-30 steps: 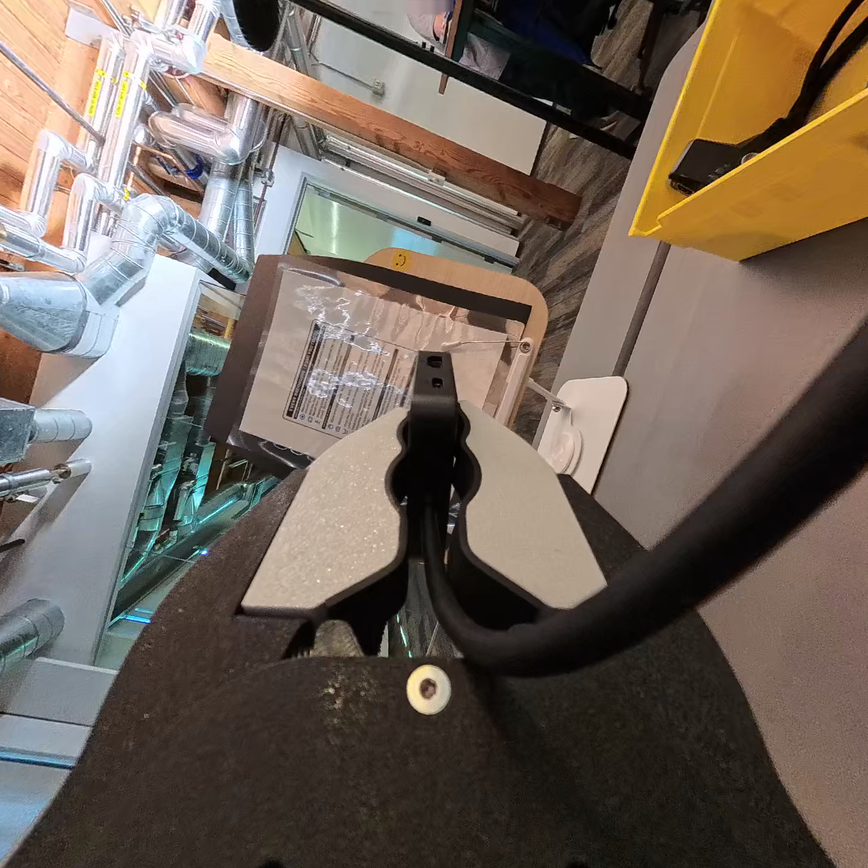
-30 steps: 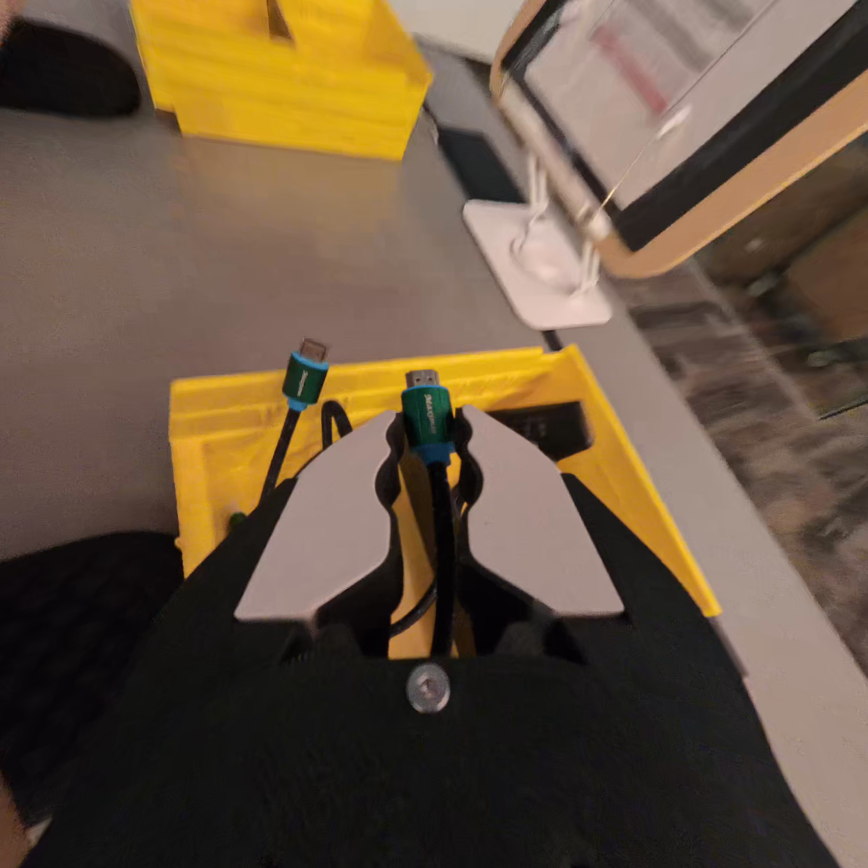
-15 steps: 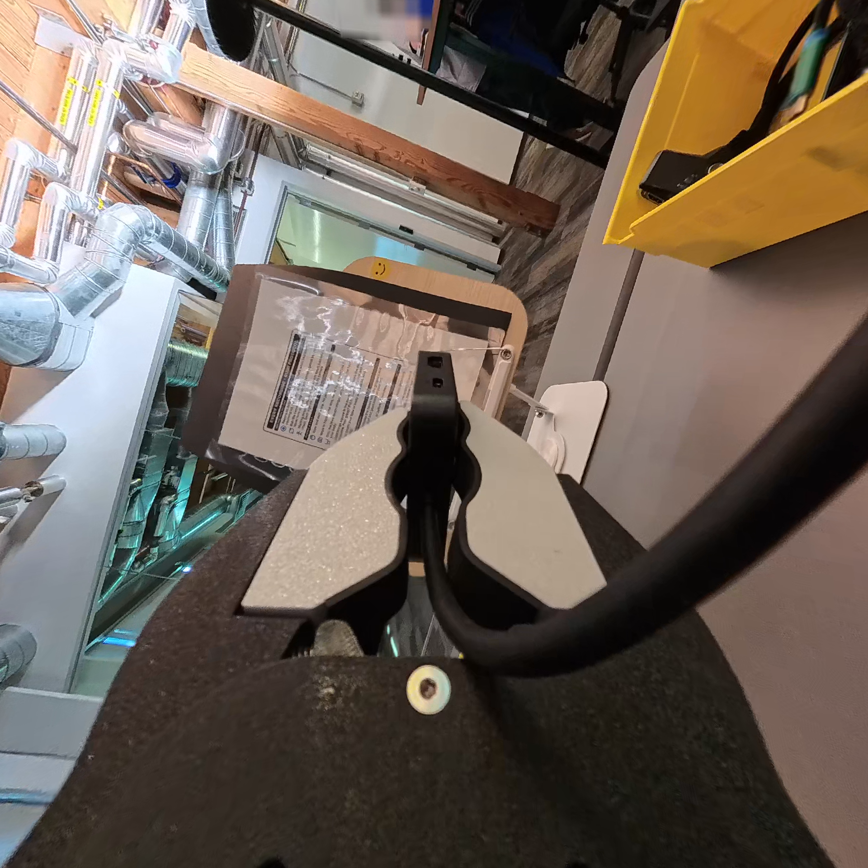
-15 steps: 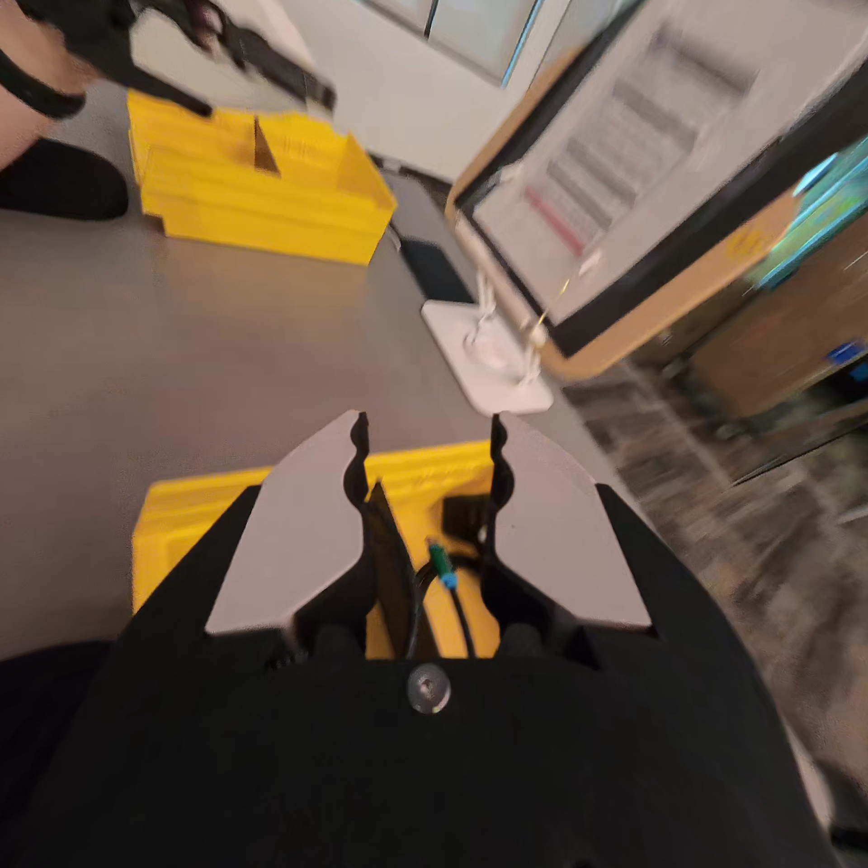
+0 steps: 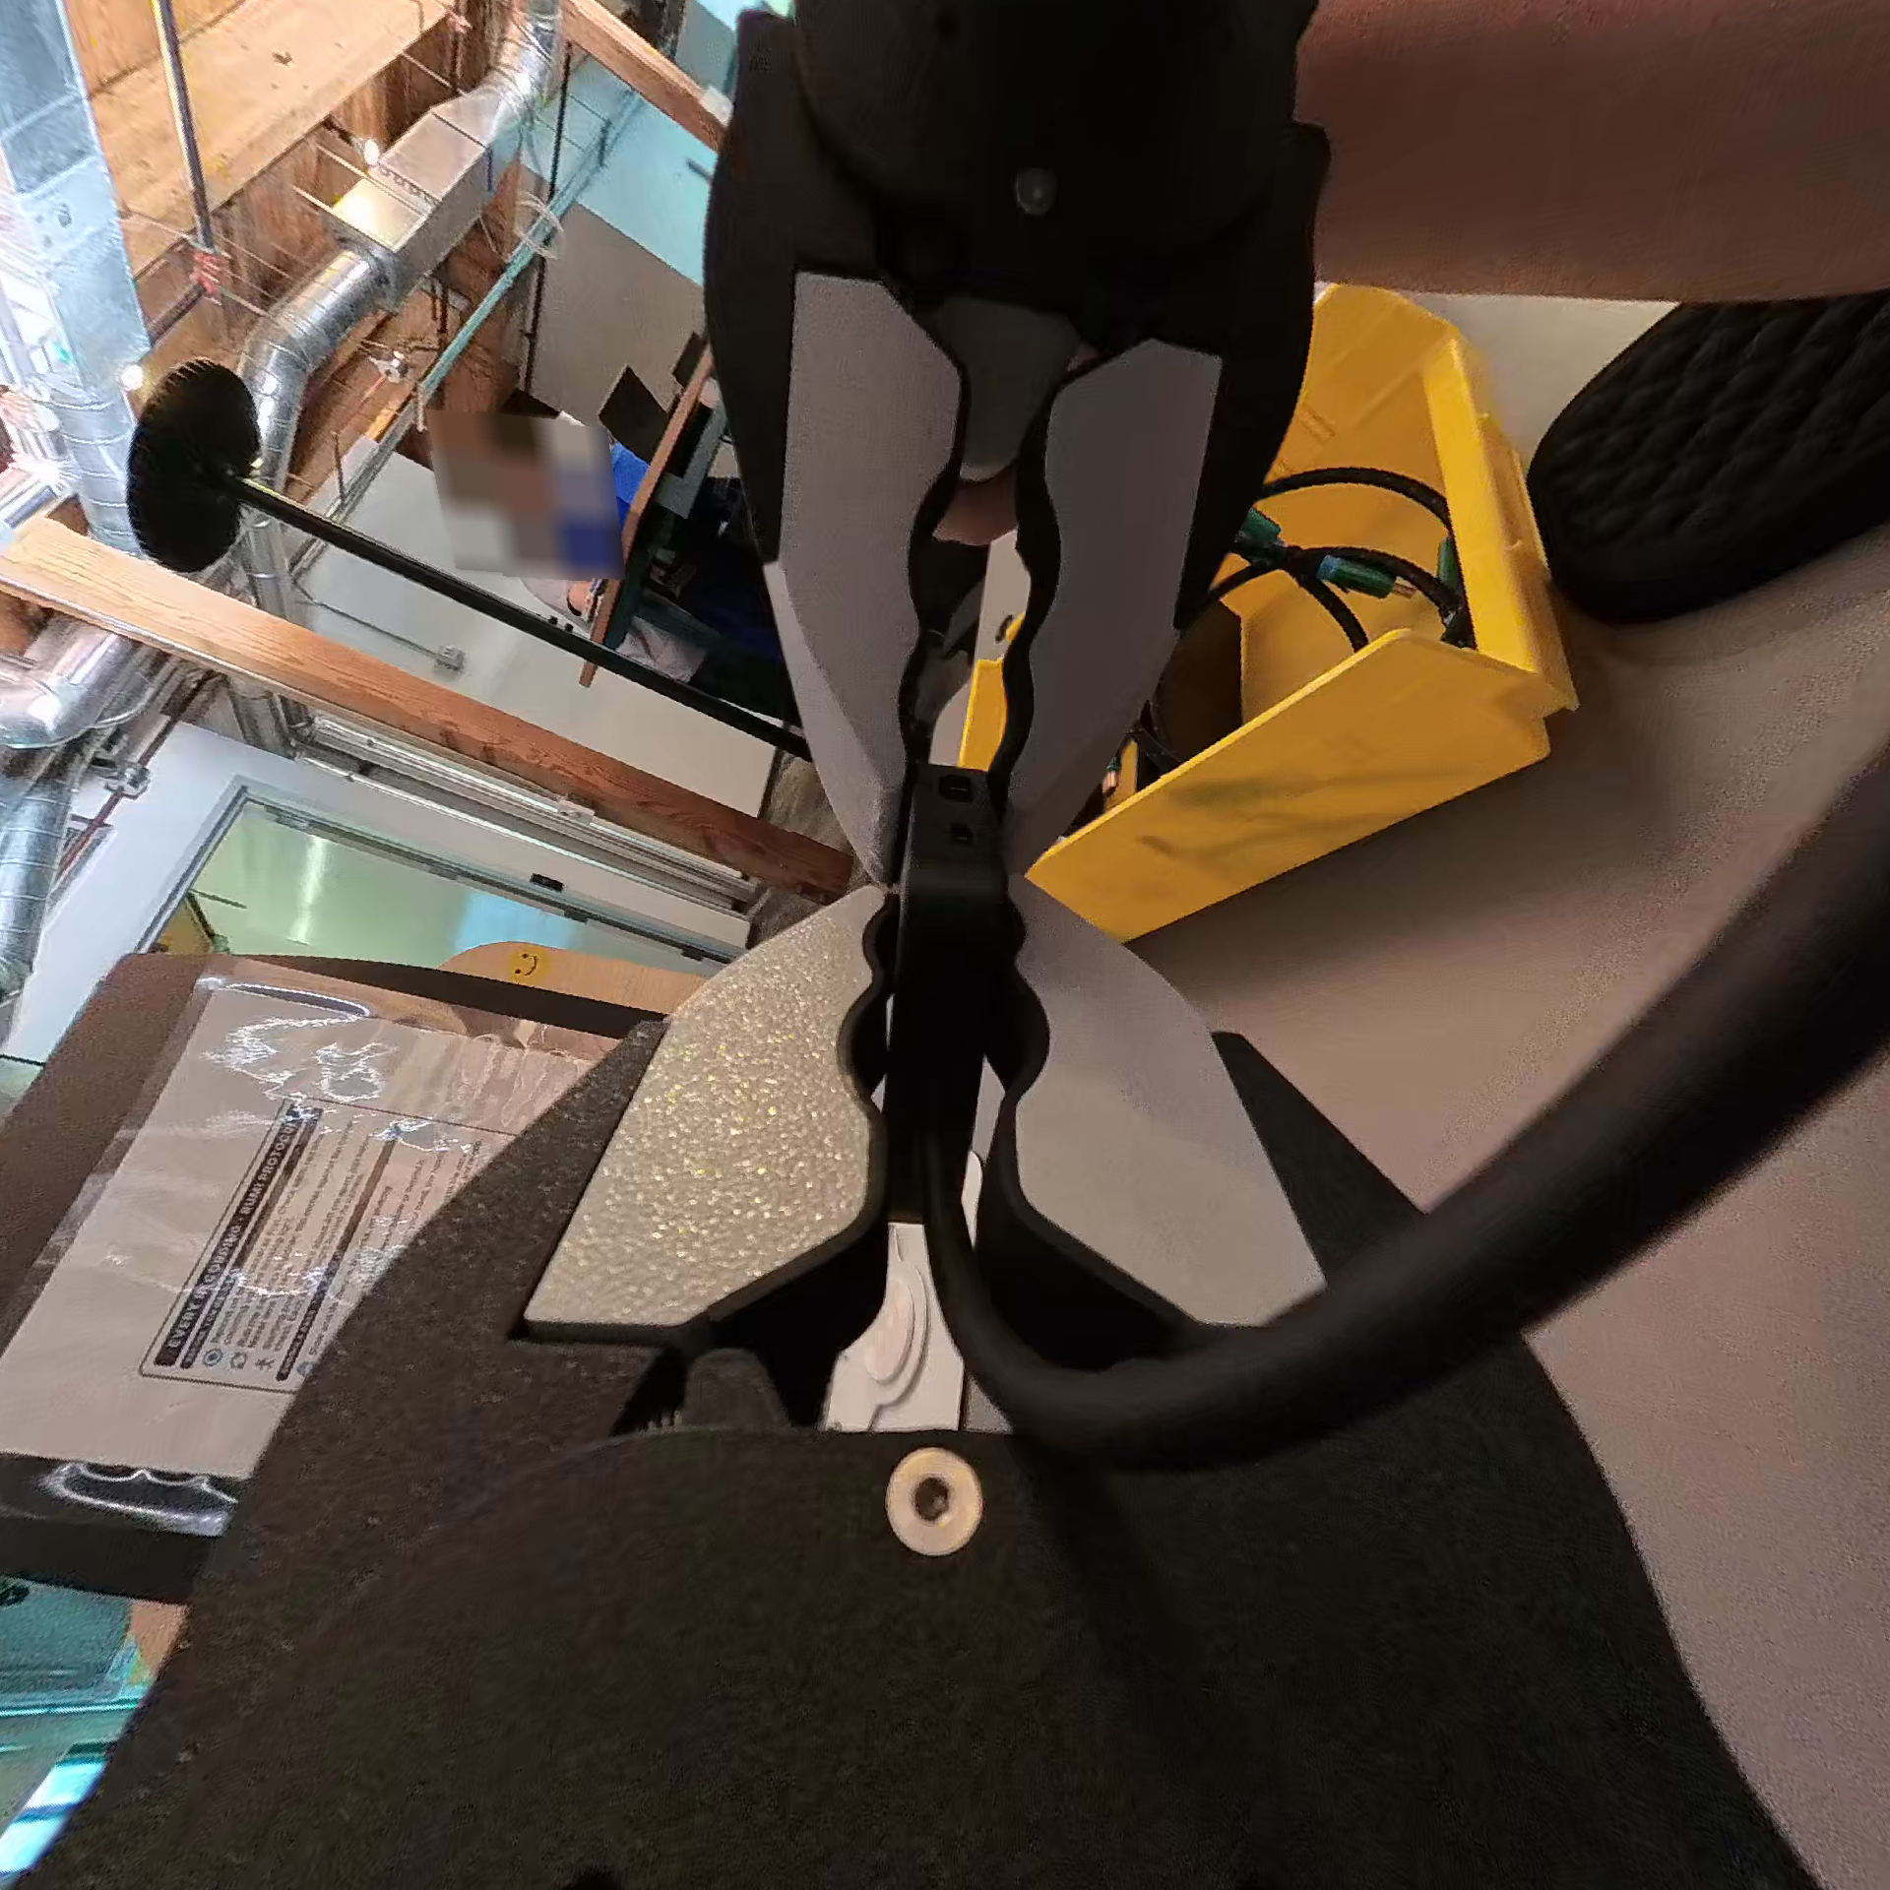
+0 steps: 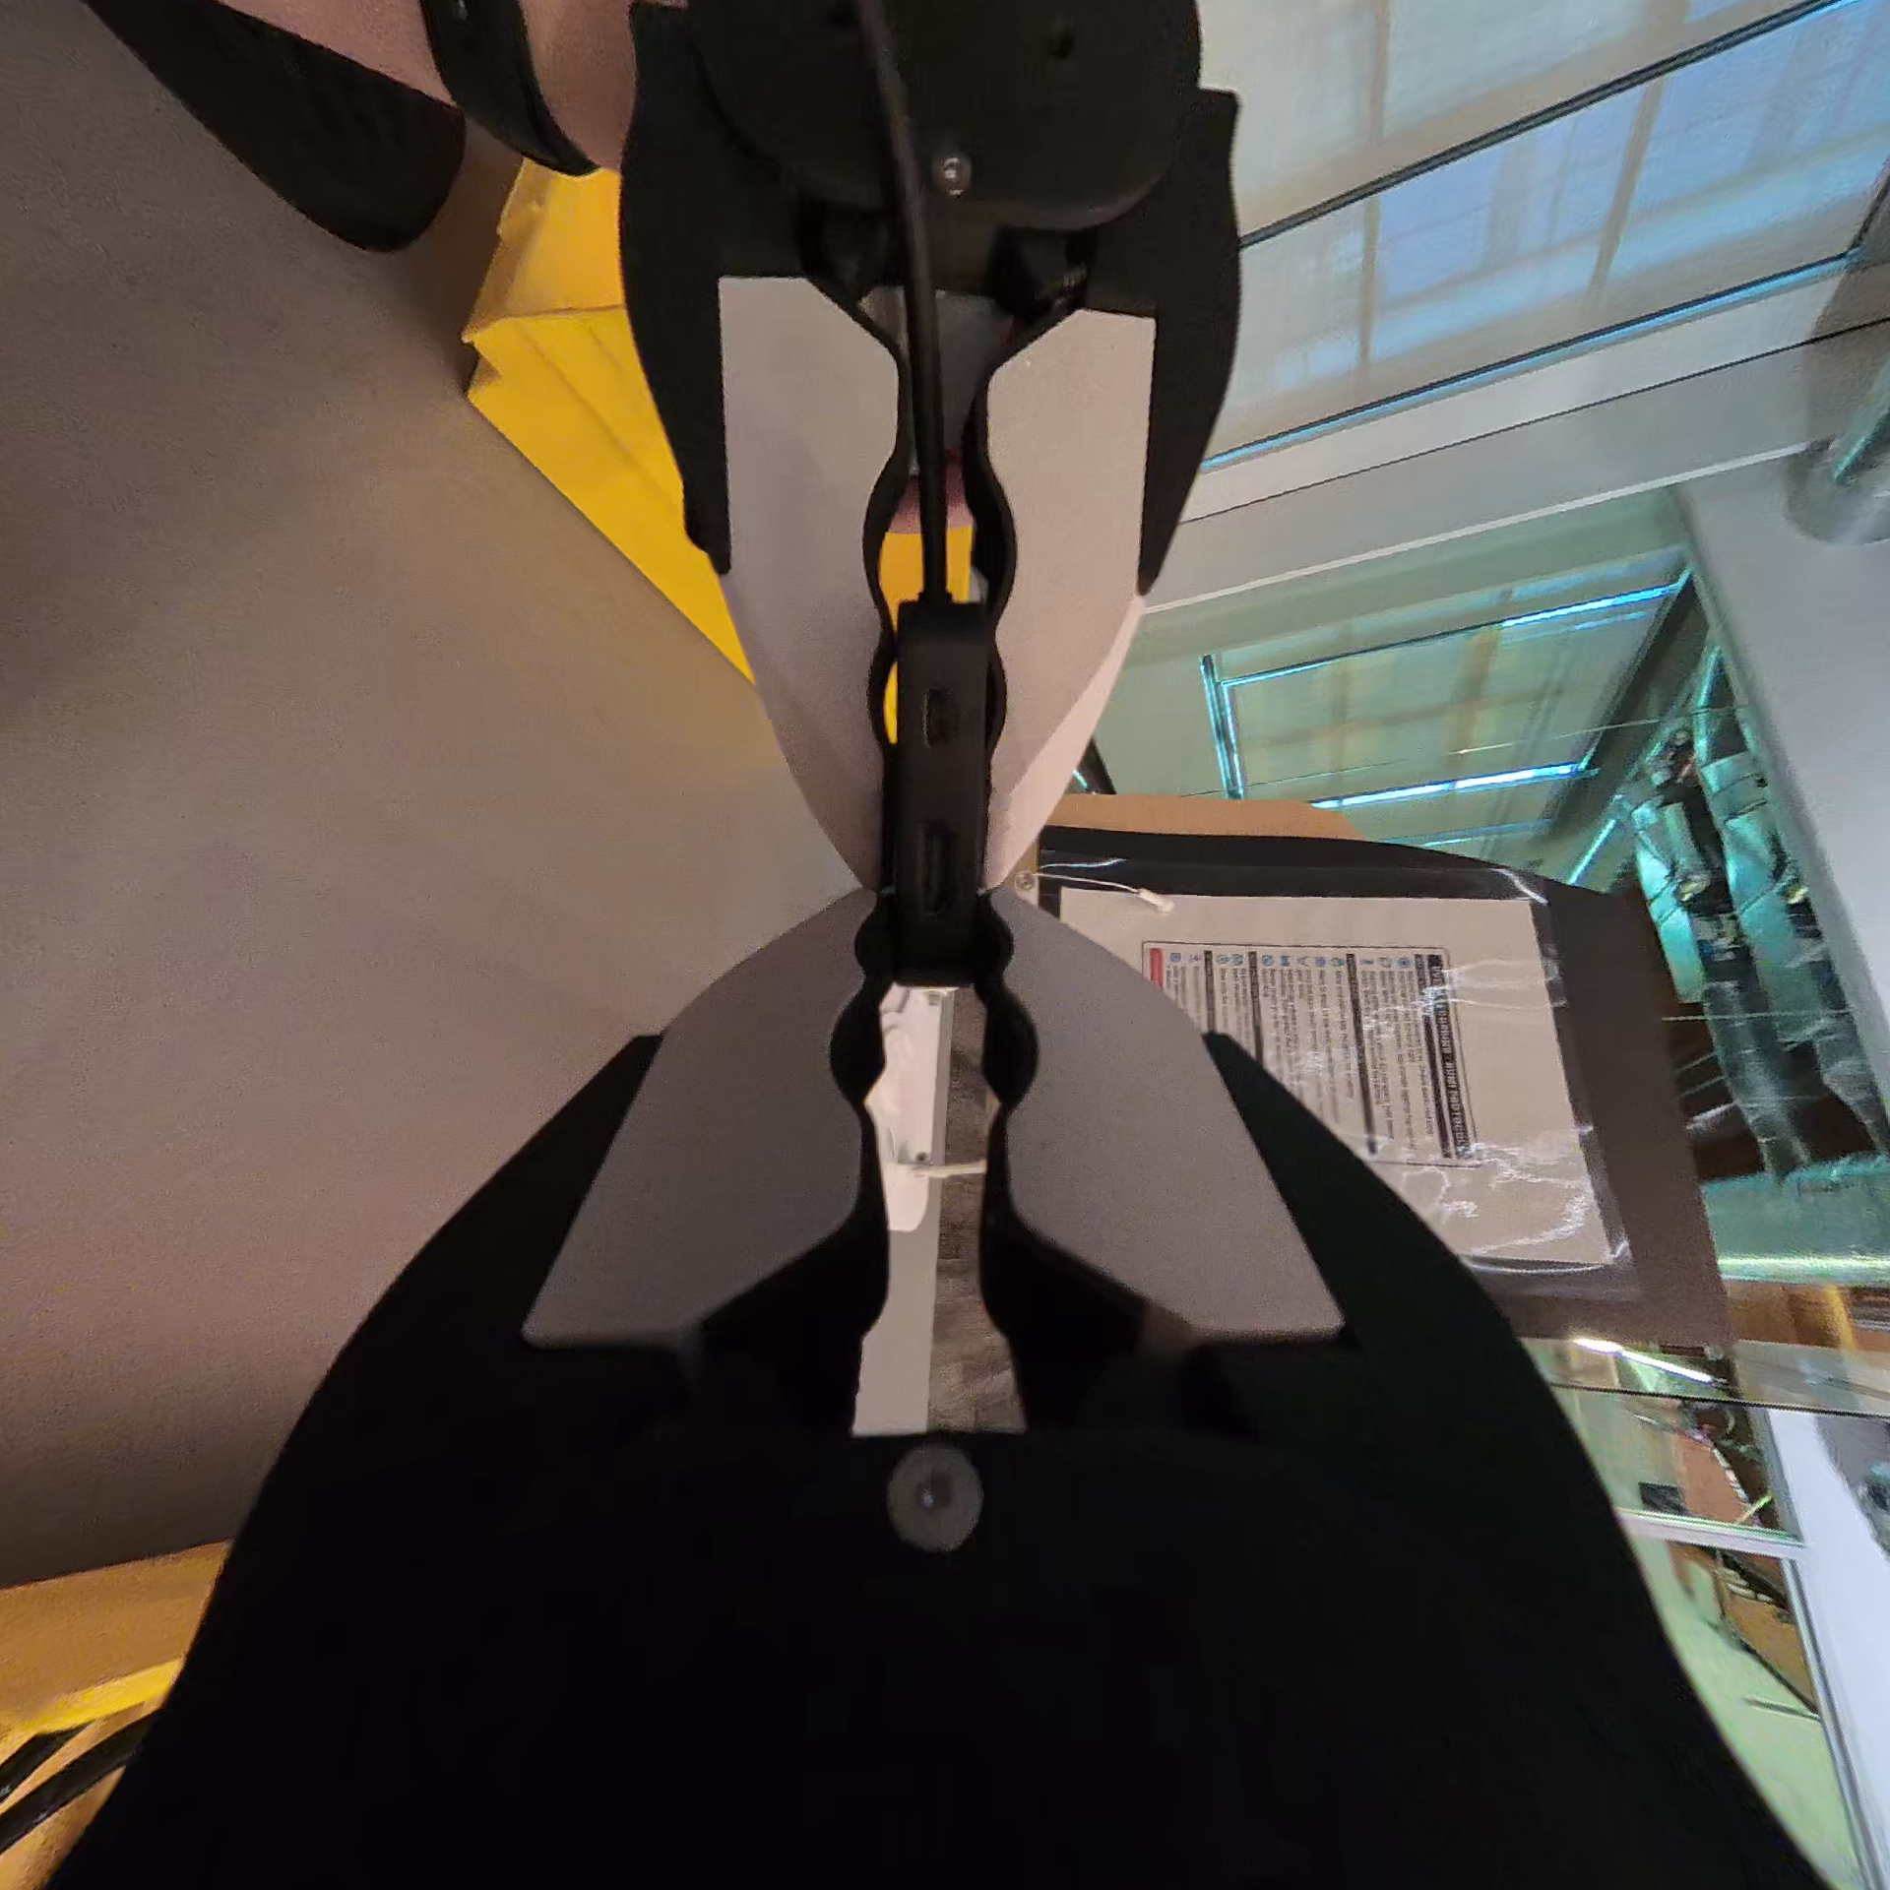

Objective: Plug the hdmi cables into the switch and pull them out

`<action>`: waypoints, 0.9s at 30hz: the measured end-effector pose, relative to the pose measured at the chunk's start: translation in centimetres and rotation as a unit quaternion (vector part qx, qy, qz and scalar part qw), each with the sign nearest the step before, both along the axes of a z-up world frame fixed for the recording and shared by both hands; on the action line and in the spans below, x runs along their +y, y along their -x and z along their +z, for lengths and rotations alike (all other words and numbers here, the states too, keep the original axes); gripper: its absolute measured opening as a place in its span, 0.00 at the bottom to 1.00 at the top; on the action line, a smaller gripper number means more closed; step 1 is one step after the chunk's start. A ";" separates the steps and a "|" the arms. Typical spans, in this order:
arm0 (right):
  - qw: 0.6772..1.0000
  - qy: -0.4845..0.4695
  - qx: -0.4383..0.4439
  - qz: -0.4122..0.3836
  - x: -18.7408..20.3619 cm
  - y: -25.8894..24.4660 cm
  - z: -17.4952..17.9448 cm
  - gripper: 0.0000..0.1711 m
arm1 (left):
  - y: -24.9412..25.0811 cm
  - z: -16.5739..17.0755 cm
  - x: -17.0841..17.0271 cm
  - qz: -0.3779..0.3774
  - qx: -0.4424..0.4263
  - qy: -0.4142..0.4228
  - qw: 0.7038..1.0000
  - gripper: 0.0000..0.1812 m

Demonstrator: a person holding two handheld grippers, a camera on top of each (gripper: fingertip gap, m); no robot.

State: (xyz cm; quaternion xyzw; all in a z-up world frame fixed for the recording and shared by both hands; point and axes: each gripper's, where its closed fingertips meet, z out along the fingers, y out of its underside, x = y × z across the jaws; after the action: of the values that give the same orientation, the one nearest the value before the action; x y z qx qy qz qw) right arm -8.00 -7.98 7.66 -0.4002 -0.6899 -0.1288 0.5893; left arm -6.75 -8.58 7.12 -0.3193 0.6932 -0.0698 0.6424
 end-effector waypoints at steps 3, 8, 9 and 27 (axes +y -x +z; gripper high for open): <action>1.000 0.016 -0.008 -0.011 0.2 -0.4 -0.3 0.09 | 0.0 -0.4 0.5 0.014 0.012 0.006 1.000 0.08; 0.997 0.010 -0.003 -0.071 0.7 -3.8 1.1 0.09 | 2.1 -0.6 4.2 0.098 0.022 -0.009 0.995 0.05; 0.995 0.014 0.006 -0.095 1.0 -5.4 1.6 0.09 | 2.7 -0.5 4.8 0.112 0.020 -0.009 0.994 0.01; 0.812 0.411 0.110 -0.398 10.2 -27.3 -14.6 0.09 | 3.9 -0.1 6.2 0.159 0.029 -0.009 0.987 0.00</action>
State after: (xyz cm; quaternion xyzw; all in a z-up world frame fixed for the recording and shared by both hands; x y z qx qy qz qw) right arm 19.31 2.18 -6.98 -0.8565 -0.3895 -0.0116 0.3385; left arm -10.68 -2.38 7.02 -0.4218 0.6526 0.0487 0.6275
